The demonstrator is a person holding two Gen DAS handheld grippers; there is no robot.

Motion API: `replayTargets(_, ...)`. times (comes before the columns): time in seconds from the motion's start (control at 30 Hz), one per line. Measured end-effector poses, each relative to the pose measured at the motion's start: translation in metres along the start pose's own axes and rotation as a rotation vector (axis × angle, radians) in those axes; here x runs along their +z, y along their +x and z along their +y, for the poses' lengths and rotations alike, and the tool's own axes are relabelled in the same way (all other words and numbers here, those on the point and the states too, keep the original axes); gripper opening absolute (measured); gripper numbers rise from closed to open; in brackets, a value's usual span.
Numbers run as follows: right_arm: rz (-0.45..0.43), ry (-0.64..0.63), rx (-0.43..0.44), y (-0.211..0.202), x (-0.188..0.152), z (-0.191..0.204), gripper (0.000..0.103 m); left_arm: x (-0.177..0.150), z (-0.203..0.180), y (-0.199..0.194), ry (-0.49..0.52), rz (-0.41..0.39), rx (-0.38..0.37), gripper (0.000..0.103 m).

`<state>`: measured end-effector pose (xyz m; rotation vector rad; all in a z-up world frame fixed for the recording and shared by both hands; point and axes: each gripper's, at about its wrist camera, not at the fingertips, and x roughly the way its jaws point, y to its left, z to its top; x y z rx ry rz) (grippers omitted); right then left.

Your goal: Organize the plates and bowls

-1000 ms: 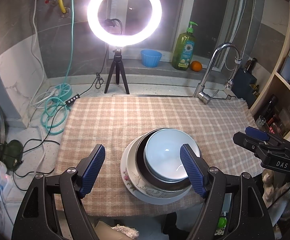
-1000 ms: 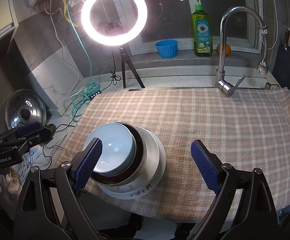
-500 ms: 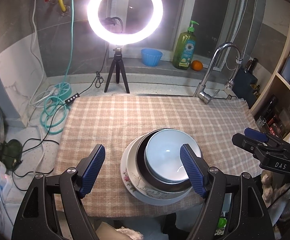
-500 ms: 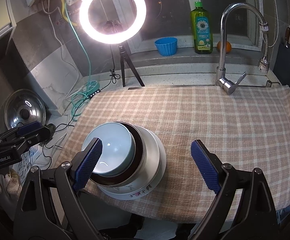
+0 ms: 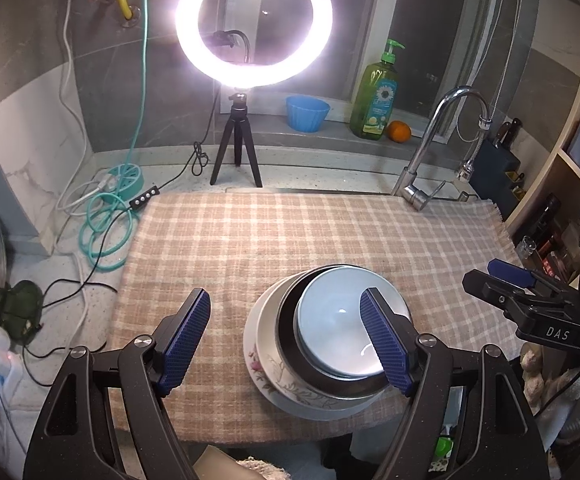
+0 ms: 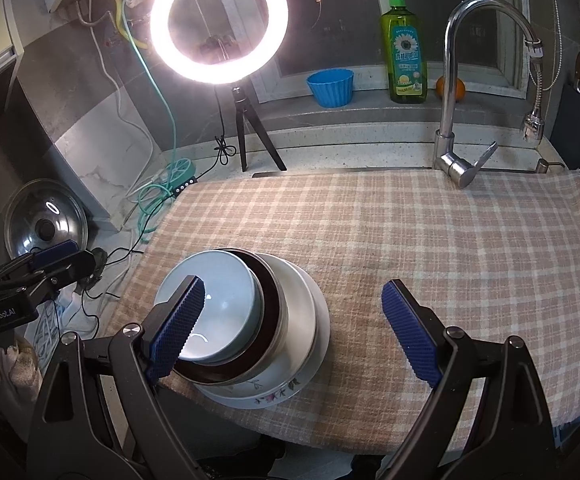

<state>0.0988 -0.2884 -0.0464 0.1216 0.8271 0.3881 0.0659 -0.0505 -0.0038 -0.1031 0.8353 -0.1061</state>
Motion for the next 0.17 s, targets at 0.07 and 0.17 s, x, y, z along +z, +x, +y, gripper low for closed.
replayTargets(0.07, 0.005, 0.002, -0.007, 0.005, 0.002, -0.003, 0.092, 0.002, 0.002, 0.003, -0.002, -0.002, 0.003, 0.077)
replayTargets(0.17, 0.004, 0.018, -0.021, 0.015, 0.006, -0.014, 0.092, 0.006, 0.007, 0.01, -0.009, -0.002, 0.009, 0.077)
